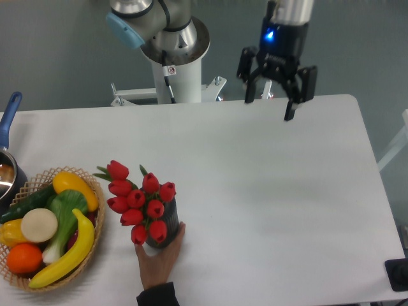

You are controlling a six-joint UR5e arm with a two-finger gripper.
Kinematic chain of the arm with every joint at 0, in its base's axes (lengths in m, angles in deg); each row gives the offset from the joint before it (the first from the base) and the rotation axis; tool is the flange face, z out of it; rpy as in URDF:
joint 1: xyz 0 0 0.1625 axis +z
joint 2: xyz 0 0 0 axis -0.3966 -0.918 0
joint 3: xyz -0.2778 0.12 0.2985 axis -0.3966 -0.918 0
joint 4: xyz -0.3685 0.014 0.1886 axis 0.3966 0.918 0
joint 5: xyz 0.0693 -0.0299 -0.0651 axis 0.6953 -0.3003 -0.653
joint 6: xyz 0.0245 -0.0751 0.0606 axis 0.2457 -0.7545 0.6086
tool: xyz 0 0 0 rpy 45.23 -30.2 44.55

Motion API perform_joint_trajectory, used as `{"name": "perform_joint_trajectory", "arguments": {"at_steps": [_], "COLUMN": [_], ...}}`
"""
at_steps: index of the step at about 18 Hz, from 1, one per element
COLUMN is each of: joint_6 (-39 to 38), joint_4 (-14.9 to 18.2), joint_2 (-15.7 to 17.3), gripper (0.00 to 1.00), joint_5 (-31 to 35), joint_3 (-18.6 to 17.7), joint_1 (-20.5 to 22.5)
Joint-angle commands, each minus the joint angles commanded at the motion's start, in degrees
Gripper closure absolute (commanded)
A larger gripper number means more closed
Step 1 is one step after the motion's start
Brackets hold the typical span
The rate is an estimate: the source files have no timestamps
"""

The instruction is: Insert the flowers into the vase

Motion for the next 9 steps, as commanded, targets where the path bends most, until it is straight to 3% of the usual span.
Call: {"name": "perform_joint_trajectory", "arguments": {"at_steps": [2, 9], "joint_6": [3.3, 4.3], "joint_4": [2.5, 1.9], "joint_2": [1.9, 3.5], "gripper": [0.0, 0.0], "joint_5": [0.0, 1.2], "joint_3": [-0.4, -1.0], "joint_1": [1.8, 2.9]}}
